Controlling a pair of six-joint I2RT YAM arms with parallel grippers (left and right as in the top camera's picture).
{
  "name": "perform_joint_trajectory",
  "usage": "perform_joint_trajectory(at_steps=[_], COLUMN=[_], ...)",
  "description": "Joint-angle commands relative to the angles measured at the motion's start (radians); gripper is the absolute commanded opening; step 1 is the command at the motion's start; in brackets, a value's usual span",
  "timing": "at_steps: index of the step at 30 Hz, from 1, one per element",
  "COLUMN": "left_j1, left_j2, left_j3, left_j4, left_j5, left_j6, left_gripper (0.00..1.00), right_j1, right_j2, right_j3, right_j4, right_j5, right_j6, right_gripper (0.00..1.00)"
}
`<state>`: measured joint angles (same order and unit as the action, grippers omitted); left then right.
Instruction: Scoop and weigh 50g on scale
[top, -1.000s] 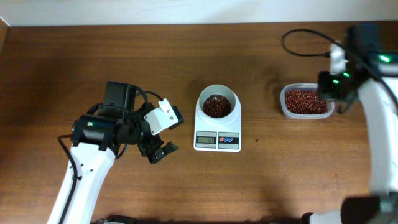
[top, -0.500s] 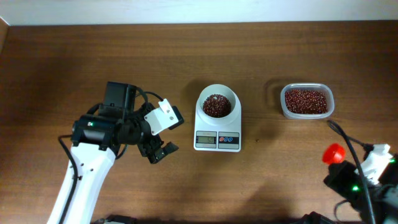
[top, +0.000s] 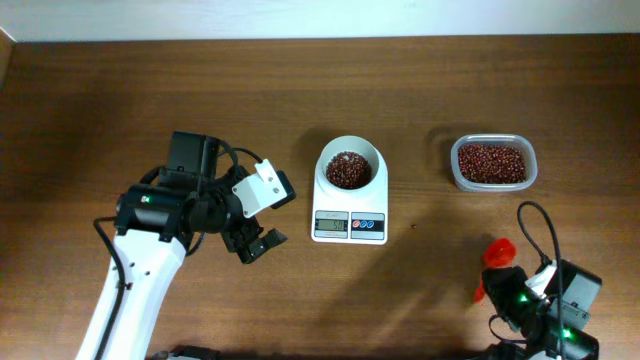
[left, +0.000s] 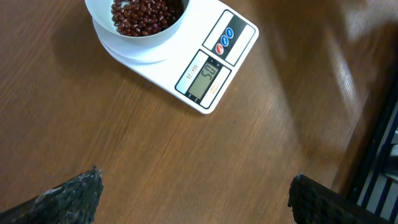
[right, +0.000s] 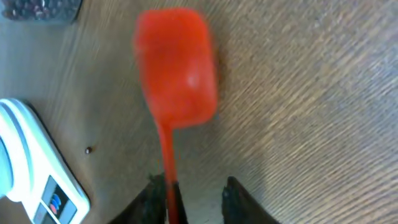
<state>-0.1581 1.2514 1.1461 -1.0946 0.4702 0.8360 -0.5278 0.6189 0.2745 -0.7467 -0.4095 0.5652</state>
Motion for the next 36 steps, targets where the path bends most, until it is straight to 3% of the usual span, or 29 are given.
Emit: perform_joint_trajectory(at_steps=[1, 4, 11, 16, 21, 25, 27, 31, 36], left_j1=[-0.003, -0.003, -0.003, -0.003, -0.003, -0.003, -0.003, -0.003, -0.003], left_j2=[-0.002, -0.002, -0.002, -0.002, -0.002, -0.002, -0.002, -0.002, -0.002], left_j3=[0.001, 0.001, 0.001, 0.001, 0.001, 0.001, 0.001, 0.001, 0.001], left_j4=[0.002, 0.002, 0.002, 0.002, 0.002, 0.002, 0.002, 0.002, 0.002], left_j5=[0.003, 0.003, 0.003, 0.003, 0.003, 0.003, 0.003, 0.003, 0.003], left_j6=[-0.012, -0.012, -0.012, -0.012, -0.012, -0.012, -0.012, -0.012, -0.012], left_gripper=[0.99, 0.99, 0.99, 0.99, 0.99, 0.99, 0.99, 0.99, 0.99], right_j1=[-0.003, -0.003, -0.003, -0.003, -0.003, -0.003, 0.028, 0.237, 0.435], right_j2=[-0.001, -0.001, -0.001, -0.001, -0.001, -0.001, -0.005, -0.076, -0.364], right_j3=[-0.008, -0.007, 0.141, 0.333, 0.332, 0.332, 0.330, 0.330, 0.305], right_j4=[0.003, 0.031, 0.036, 0.037, 0.034, -0.062, -0.125, -0.115, -0.048], right_j5=[0.010, 0.021, -0.032, -0.441, -0.439, -0.462, -0.406, -0.192, 0.082], right_j6=[-0.031, -0.141, -0.113, -0.113, -0.124, -0.177, -0.179, -0.195, -0.195], right_gripper=[0.56, 0.99, 0.99, 0.99, 0.99, 0.99, 0.99, 0.99, 0.99])
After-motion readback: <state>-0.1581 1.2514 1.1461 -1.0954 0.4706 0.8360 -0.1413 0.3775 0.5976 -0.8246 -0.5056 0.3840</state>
